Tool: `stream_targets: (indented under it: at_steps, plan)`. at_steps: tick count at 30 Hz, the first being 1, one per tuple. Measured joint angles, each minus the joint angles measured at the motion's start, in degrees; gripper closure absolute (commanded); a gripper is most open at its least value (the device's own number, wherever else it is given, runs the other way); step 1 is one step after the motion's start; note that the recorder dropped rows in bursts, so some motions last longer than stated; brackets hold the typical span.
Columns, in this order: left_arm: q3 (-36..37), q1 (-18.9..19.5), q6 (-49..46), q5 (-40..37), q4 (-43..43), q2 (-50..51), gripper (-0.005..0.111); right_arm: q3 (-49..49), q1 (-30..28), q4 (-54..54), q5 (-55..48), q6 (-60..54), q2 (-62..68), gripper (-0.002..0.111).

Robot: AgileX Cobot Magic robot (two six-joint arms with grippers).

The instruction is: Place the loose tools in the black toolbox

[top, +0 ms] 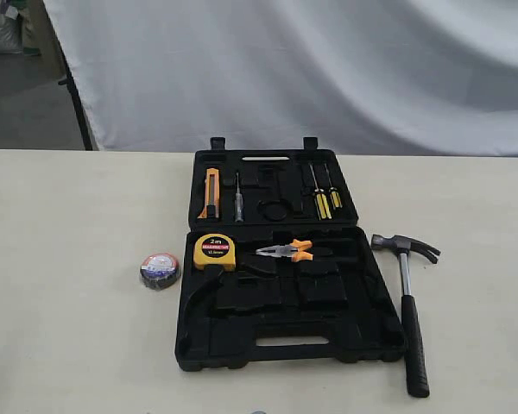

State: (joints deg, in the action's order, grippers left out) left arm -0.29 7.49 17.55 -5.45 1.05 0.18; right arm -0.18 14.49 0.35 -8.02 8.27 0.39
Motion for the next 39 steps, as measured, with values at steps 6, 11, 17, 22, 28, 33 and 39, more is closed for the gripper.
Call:
stream_targets:
  at_steps: [6,11,17,22,28,33,39]
  plan:
    - [0.00,0.00,0.00,0.00,0.00,0.00,0.106,0.00,0.00,0.41,0.26,2.24,0.00,0.109]
    - [0.00,0.00,0.00,0.00,0.00,0.00,0.106,0.00,0.00,5.32,3.19,7.43,0.00,0.109]
    - [0.00,0.00,0.00,0.00,0.00,0.00,0.106,0.00,0.00,5.59,-0.78,6.14,0.00,0.109]
    - [0.00,0.00,0.00,0.00,0.00,0.00,0.106,0.00,0.00,5.59,-0.84,5.98,2.77,0.109]
    - [0.00,0.00,0.00,0.00,0.00,0.00,0.106,0.00,0.00,6.64,3.05,5.98,14.98,0.109]
    - [0.00,0.00,0.00,0.00,0.00,0.00,0.106,0.00,2.27,7.88,7.24,5.98,27.57,0.109]
    - [0.00,0.00,0.00,0.00,0.00,0.00,0.106,-1.22,10.70,8.58,12.18,7.12,40.84,0.109]
